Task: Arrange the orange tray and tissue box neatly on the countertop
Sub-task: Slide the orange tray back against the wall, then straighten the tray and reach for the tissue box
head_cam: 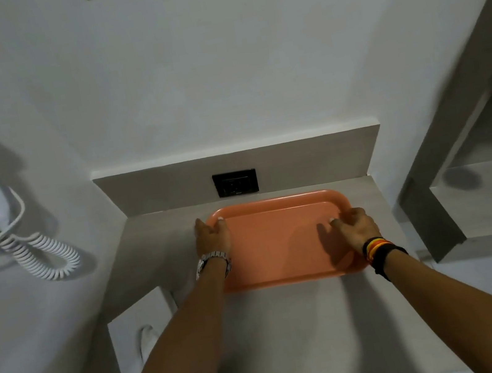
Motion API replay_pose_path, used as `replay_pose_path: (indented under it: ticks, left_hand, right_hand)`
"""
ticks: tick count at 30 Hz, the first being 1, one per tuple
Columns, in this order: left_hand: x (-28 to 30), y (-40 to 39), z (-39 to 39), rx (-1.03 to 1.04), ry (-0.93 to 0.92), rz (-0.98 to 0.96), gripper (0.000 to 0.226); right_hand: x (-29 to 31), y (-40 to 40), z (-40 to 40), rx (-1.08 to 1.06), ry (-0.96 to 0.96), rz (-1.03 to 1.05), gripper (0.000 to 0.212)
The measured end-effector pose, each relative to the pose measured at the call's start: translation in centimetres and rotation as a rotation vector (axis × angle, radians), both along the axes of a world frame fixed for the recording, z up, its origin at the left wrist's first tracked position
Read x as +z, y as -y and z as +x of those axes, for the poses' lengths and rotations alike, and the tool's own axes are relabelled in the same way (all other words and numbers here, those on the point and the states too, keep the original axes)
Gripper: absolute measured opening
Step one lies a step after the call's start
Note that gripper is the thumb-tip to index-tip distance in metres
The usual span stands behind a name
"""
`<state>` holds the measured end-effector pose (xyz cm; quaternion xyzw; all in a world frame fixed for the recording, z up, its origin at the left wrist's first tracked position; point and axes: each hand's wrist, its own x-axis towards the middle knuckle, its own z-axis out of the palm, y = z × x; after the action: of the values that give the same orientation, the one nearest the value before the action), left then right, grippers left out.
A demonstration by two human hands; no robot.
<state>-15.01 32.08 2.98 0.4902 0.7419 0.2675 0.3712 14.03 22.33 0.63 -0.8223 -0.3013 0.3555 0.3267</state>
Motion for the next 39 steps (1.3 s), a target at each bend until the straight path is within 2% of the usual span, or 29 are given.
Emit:
replay_pose_path:
  ticks: [5,7,9,12,15,18,23,32,39]
  left_hand:
    - [-1.3,0.3,-1.5,-0.088,0.066,-0.043,0.072]
    - [-1.6,1.2,-1.6,-0.147,0.039,-0.009,0.067]
    - [-1.9,2.6,-1.5,-0.22,-0.117,0.079,0.063]
    - [-2.9,6.5,-0.9,-0.355,-0.377,0.192,0.065]
    - [-4.7,11.4,0.0,-0.462,-0.476,0.244,0.07]
    - [-6.1,15.7,0.4,-0.461,-0.467,0.239,0.068]
    - [-7.0,19.2,-0.4,-0.535,-0.554,0.176,0.072]
    - [-5.9,16.9,-0.9,-0.65,-0.564,0.056,0.076]
    - [-6.2,13.8,-1.2,-0.693,-0.554,0.08,0.073]
  right_hand:
    - [-0.8,0.2,-0.5,-0.004,0.017,0.023,0.064]
    - [-0.6,0.9,-1.2,0.024,0.064,0.052,0.062]
    - [-0.6,2.3,-2.3,0.127,0.257,0.07,0.062]
    - [-1.3,5.8,-4.9,0.402,0.555,0.117,0.069]
    - [-2.3,9.4,-7.7,0.612,0.647,0.157,0.07]
    - [-3.5,12.6,-9.4,0.687,0.668,0.168,0.071]
    - [-5.1,14.8,-9.9,0.692,0.683,0.078,0.075]
    - [-4.9,13.2,-9.0,0.696,0.665,0.023,0.08]
    - [-4.7,10.9,-8.2,0.707,0.599,-0.002,0.082]
